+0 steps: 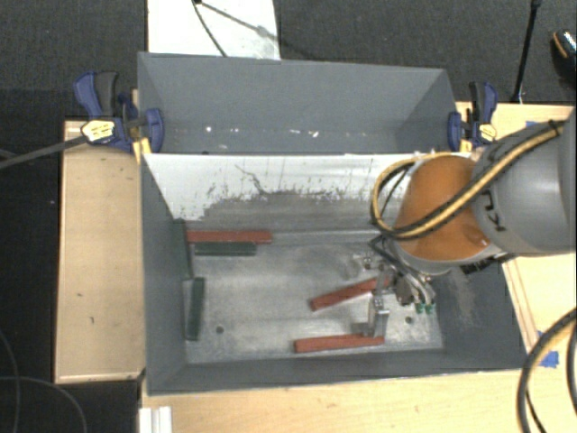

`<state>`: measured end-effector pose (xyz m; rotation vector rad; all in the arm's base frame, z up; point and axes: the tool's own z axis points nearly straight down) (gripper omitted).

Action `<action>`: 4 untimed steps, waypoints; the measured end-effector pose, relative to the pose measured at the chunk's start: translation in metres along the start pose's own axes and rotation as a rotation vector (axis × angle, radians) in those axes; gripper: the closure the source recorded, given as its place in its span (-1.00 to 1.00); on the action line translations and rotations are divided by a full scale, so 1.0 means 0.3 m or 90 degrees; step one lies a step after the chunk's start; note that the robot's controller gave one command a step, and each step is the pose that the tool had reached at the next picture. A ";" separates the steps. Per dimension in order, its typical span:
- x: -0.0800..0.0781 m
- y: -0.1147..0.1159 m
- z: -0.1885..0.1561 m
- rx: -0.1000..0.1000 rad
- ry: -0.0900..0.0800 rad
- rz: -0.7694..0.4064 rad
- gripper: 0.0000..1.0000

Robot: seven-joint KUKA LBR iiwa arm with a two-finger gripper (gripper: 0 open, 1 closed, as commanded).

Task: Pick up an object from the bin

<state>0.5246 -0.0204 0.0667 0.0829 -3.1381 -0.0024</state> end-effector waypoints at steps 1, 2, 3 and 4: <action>-0.100 0.064 -0.014 0.001 -0.005 -0.166 -1.00; -0.098 0.062 -0.013 0.001 -0.004 -0.166 1.00; 0.017 -0.019 -0.419 0.003 -0.007 -0.180 1.00; -0.012 0.031 -0.547 0.002 -0.006 -0.176 1.00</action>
Offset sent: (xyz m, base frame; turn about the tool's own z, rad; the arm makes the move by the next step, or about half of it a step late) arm 0.0275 0.0200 0.0033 -0.2609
